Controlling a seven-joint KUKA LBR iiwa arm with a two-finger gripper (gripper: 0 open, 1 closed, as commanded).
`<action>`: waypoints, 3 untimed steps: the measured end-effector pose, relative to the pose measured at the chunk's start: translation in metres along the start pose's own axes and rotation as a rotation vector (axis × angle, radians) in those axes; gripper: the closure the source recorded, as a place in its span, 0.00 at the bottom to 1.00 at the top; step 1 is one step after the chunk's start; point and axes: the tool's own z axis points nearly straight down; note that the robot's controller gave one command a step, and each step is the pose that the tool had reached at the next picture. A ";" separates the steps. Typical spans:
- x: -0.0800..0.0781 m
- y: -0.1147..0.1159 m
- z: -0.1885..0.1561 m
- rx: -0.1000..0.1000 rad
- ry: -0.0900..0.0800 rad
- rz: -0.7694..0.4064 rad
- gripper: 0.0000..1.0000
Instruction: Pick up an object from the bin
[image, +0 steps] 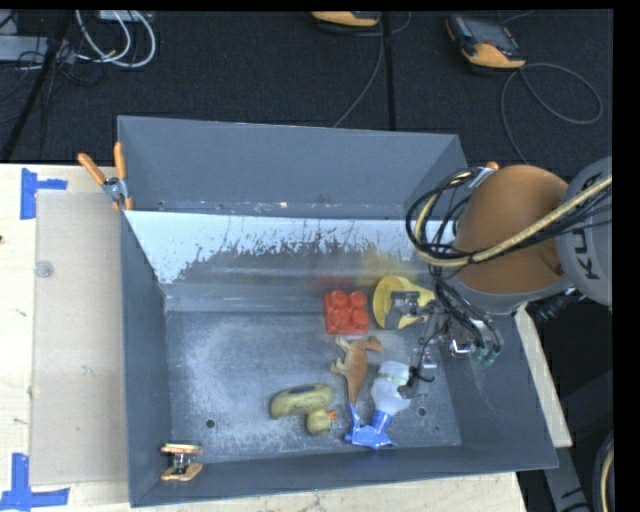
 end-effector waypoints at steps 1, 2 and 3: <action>-0.002 0.000 -0.004 0.000 -0.008 -0.001 0.00; 0.008 -0.005 0.035 0.001 -0.012 -0.259 0.00; 0.027 -0.014 0.045 -0.001 -0.001 -0.490 0.00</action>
Offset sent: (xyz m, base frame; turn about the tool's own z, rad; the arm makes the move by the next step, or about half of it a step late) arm -0.0298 -0.0154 -0.1044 -0.6497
